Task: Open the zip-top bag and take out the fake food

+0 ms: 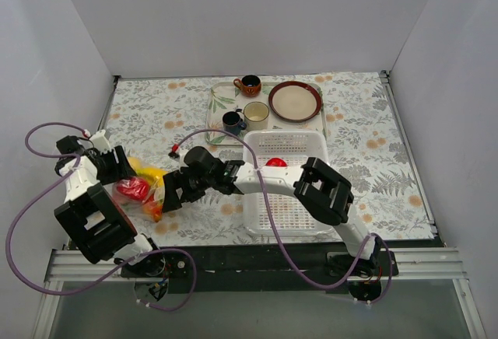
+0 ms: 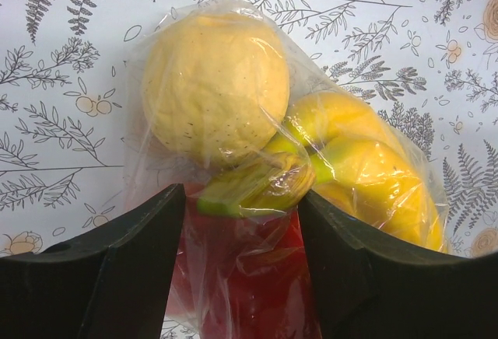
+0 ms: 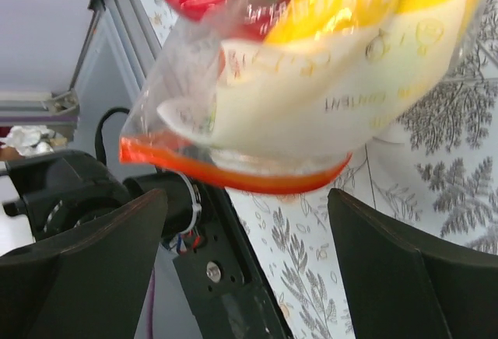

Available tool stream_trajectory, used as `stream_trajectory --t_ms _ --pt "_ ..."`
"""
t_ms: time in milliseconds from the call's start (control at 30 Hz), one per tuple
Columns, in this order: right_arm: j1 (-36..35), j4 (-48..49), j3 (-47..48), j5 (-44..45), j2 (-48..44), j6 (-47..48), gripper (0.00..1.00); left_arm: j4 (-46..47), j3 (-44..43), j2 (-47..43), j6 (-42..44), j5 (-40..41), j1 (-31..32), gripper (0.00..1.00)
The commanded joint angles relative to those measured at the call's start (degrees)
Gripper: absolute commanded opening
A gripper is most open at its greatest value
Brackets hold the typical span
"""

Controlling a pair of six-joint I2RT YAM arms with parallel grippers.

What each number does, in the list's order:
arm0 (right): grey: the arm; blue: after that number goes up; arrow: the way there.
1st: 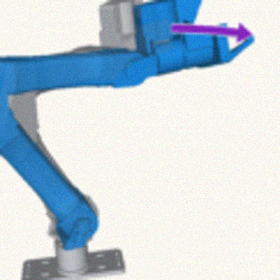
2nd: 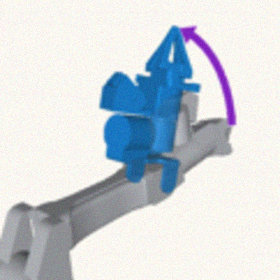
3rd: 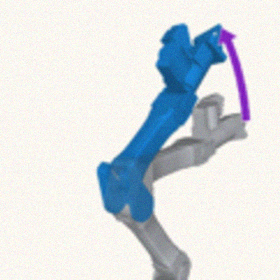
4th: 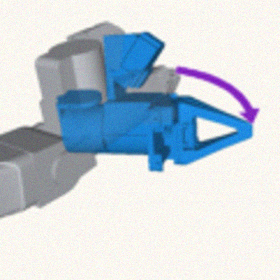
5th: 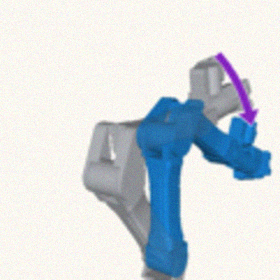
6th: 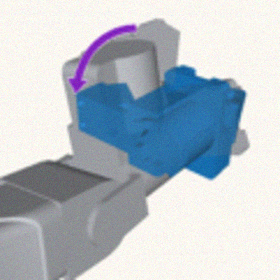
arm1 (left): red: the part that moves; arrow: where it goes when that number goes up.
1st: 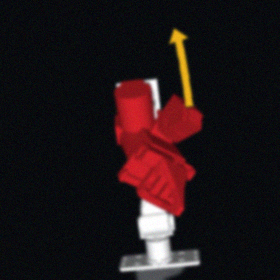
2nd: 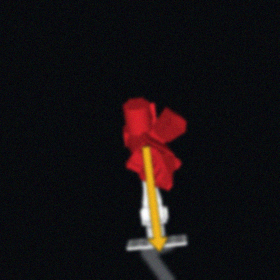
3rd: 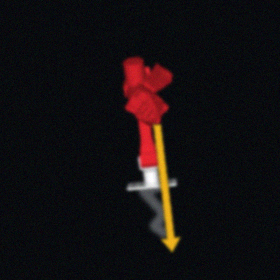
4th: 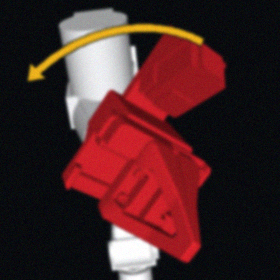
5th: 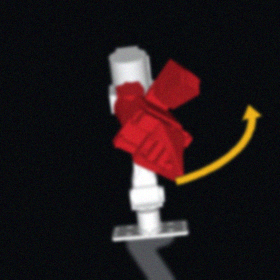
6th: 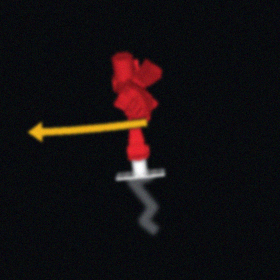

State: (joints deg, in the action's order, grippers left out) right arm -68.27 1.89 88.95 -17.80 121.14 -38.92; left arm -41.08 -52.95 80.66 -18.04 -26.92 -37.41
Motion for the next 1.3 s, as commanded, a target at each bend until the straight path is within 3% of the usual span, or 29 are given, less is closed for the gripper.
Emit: stream_trajectory --t_ms 0,100,233,400,500,700,800,967,1100,1267 --pt "0.9 3.8 8.0 -4.0 5.2 -3.4 0.89 -3.0 0.2 -0.3 0.2 4.0 -0.6 0.58" --pt "1.0 -1.8 14.0 -1.0 8.3 -1.7 0.84 -3.7 -0.5 0.0 0.4 3.7 -0.6 0.58" --pt "1.4 -12.3 20.1 14.6 8.8 4.4 0.82 -5.6 -2.1 0.4 0.7 1.4 -0.6 0.59" --pt "4.3 -16.7 19.6 26.4 5.0 11.2 0.82 -9.2 -4.2 2.3 -0.4 -2.9 -0.5 0.6" --pt "7.8 -17.2 19.9 26.2 3.6 11.9 0.82 -10.3 -5.6 4.1 -2.0 -6.3 0.6 0.6" --pt "13.1 -19.6 21.4 26.3 1.8 14.5 0.82 -13.4 -8.7 6.7 -8.1 -15.7 11.5 0.62" --pt "13.7 -19.7 20.3 26.5 -0.4 16.6 0.82 -11.4 -10.0 7.1 -10.0 -16.4 14.4 0.62" --pt "13.3 -13.6 4.9 23.5 -8.8 13.5 0.82 -12.2 -12.6 9.5 -7.3 -13.9 14.0 0.57" --pt "12.3 -7.2 -7.4 23.9 -15.2 11.3 0.82 -10.5 -12.1 10.8 -3.9 -10.6 10.0 0.54" --pt "12.3 -5.1 -9.8 22.4 -15.4 10.4 0.82 -9.6 -11.4 13.5 -0.4 -9.5 5.9 0.47"
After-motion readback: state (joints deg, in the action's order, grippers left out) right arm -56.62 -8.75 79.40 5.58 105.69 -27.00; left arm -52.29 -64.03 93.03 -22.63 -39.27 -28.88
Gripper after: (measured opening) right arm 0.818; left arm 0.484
